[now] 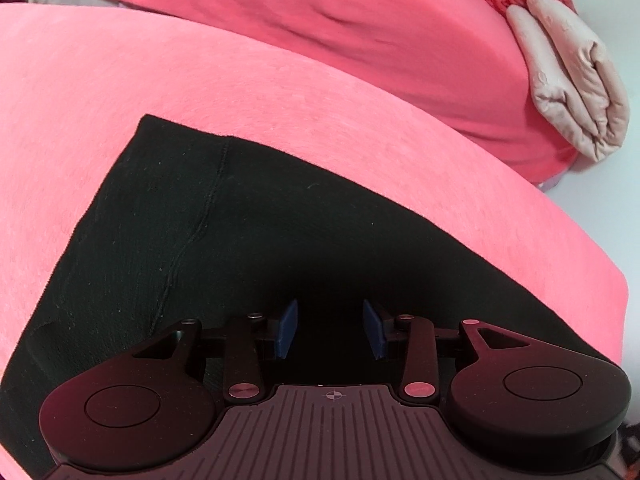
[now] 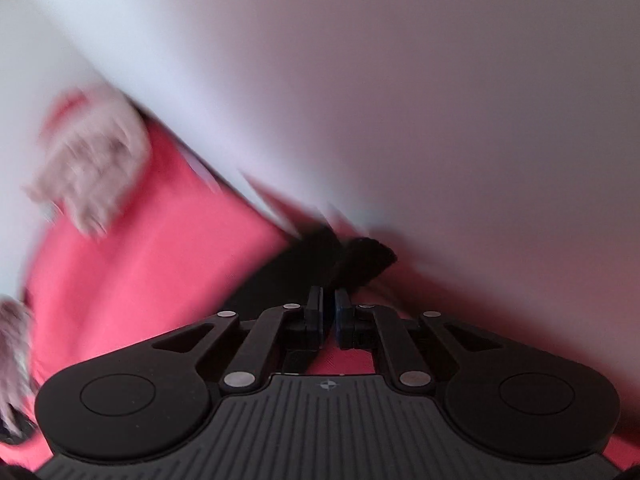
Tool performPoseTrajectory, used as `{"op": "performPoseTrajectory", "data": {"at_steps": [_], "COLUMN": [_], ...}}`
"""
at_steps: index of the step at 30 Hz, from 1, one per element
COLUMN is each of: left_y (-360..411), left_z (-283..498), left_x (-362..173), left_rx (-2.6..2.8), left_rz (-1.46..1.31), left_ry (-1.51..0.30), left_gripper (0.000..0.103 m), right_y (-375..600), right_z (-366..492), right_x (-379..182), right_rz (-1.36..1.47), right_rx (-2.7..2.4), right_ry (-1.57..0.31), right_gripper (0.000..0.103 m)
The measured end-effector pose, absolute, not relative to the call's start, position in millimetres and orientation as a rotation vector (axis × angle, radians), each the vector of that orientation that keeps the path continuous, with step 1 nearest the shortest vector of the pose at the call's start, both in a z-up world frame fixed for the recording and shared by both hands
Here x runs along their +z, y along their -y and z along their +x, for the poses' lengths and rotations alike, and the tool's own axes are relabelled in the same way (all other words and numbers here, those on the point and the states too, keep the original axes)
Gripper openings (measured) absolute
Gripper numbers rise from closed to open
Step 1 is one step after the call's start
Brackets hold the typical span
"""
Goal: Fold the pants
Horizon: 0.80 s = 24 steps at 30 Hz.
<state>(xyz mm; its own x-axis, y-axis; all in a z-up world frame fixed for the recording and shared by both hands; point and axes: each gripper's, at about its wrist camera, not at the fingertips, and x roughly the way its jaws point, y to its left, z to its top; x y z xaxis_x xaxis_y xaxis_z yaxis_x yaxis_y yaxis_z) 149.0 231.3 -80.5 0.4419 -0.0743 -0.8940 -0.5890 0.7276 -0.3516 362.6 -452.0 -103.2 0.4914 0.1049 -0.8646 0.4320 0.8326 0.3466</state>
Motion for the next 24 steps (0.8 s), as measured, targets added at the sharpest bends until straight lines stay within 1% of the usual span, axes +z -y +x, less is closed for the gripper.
{"op": "performPoseTrajectory", "data": {"at_steps": [5,6,7,9,11,14,15,16,17,18,19,21,24], "left_y": [-229.2,-228.1,-226.8,-223.4,-219.9,-215.0,-213.3,-211.0,-209.0,-207.5,-206.2,-205.4,-205.8], "left_z": [155.8,156.5,157.2,158.0,159.1,160.7,161.5,162.2,162.4,162.3,162.1,161.7,159.6], "left_x": [-80.5,-81.1,-81.5,-82.9,-83.2,-83.0,-83.1,-83.0,-82.8,-82.6,-82.6,-82.5,-82.6], "left_rx": [0.345,0.343,0.34,0.34,0.34,0.341,0.34,0.341,0.343,0.345,0.346,0.339,0.327], "left_rz": [-0.701,-0.699,-0.695,-0.684,-0.674,-0.648,-0.636,-0.62,-0.606,-0.597,-0.59,-0.585,-0.592], "left_ry": [-1.092,-1.092,-1.091,-1.088,-1.087,-1.09,-1.092,-1.094,-1.094,-1.094,-1.092,-1.089,-1.081], "left_gripper": [0.103,0.103,0.103,0.103,0.103,0.103,0.103,0.103,0.103,0.103,0.103,0.103,0.103], "right_y": [469.1,470.9,472.0,473.3,470.2,457.8,452.6,448.4,442.9,437.0,433.0,431.7,441.8], "right_z": [337.7,338.3,340.5,347.6,356.2,375.3,380.7,383.6,381.1,382.8,384.3,385.6,387.3], "right_x": [-91.1,-87.8,-86.2,-87.0,-90.2,-103.2,-107.5,-110.6,-109.5,-107.3,-103.9,-102.5,-110.3], "right_rz": [0.556,0.571,0.583,0.618,0.641,0.591,0.577,0.566,0.522,0.472,0.412,0.306,0.351], "right_rx": [-0.337,-0.32,-0.315,-0.315,-0.293,-0.298,-0.303,-0.295,-0.304,-0.286,-0.275,-0.332,-0.381], "right_ry": [-0.993,-0.975,-0.974,-0.969,-0.959,-1.017,-1.041,-1.056,-1.041,-1.027,-1.021,-1.009,-1.035], "right_gripper": [0.018,0.021,0.043,0.072,0.071,0.071,0.066,0.049,0.044,0.005,0.006,0.005,0.005]}}
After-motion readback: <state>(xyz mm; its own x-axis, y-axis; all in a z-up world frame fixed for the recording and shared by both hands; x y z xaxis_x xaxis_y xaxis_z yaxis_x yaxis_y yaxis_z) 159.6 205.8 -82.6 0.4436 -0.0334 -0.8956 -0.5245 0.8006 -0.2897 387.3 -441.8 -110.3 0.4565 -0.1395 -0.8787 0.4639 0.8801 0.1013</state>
